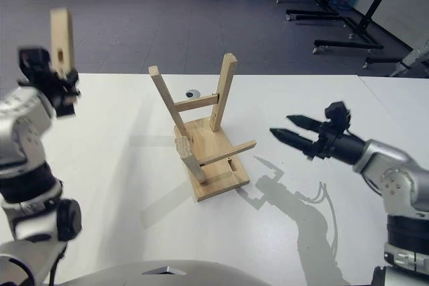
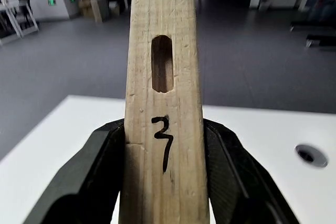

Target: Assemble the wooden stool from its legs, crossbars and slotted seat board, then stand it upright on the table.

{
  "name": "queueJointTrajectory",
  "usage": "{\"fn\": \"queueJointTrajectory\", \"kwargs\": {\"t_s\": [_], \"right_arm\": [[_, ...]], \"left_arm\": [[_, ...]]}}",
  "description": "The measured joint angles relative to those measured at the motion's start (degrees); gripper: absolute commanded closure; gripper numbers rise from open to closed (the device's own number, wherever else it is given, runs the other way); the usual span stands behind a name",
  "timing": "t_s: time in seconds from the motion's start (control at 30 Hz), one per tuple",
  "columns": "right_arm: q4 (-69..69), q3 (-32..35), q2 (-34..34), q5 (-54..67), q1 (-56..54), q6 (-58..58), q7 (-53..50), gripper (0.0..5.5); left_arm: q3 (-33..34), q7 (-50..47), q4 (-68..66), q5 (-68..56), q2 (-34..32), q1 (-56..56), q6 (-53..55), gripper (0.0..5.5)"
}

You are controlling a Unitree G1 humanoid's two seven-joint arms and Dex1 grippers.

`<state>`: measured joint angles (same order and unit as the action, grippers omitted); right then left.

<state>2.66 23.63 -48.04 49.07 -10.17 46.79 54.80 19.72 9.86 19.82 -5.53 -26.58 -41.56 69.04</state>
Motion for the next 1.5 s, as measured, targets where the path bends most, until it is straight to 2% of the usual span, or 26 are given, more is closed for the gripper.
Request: {"fn": "queueJointTrajectory", "kwargs": {"t_s": [0.07, 0.13, 0.23, 0.37, 0.5, 0.6, 0.77, 1.0, 1.27, 1.5], "right_arm": [[-4.8, 1.9, -1.5, 2.2, -8.9, 1.6, -0.5, 0.1], [-7.8, 2.1, -1.7, 4.6, -17.1, 3.8, -2.4, 0.1], [-8.6, 1.5, 2.6, 11.3, -31.1, 9.3, -8.9, 0.1], [-8.5, 2.8, 10.2, 25.9, -39.0, 17.2, -18.5, 0.1], [-3.3, 4.5, 11.6, 40.1, -32.0, 22.8, -23.8, 0.1], [-0.9, 4.4, 11.9, 47.7, -27.6, 22.8, -27.5, 0.1], [5.1, -0.3, 14.1, 57.0, -24.3, 18.0, -34.7, 0.1], [9.3, -8.5, 17.6, 61.0, -22.9, 11.6, -40.9, 0.1], [9.3, -12.3, 20.4, 63.5, -27.3, 7.0, -43.1, 0.1], [9.5, -14.7, 22.2, 63.4, -27.5, 5.5, -44.5, 0.1]], "left_arm": [[2.2, 7.9, -3.0, -6.6, -2.7, -7.5, -6.0, 3.44], [3.4, 13.6, -3.8, -12.8, -2.6, -10.7, -8.8, 3.44], [3.4, 19.1, -0.9, -24.7, 3.8, -10.5, -8.4, 3.44], [0.8, 21.4, 5.5, -38.3, 10.4, -5.3, -4.8, 3.44], [3.0, 17.0, 12.6, -53.0, 12.0, 0.7, 2.5, 3.44], [3.4, 12.6, 15.4, -60.8, 11.6, 5.7, 4.6, 3.44], [0.5, 3.8, 18.5, -72.2, 10.3, 12.6, 4.2, 3.44], [-5.5, -6.1, 19.4, -86.2, 4.6, 15.8, -3.8, 3.44], [-11.3, -7.8, 20.0, -89.4, -2.2, 16.9, -11.1, 3.44], [-14.4, -7.8, 20.1, -89.5, -4.6, 17.1, -15.5, 3.44]]}}
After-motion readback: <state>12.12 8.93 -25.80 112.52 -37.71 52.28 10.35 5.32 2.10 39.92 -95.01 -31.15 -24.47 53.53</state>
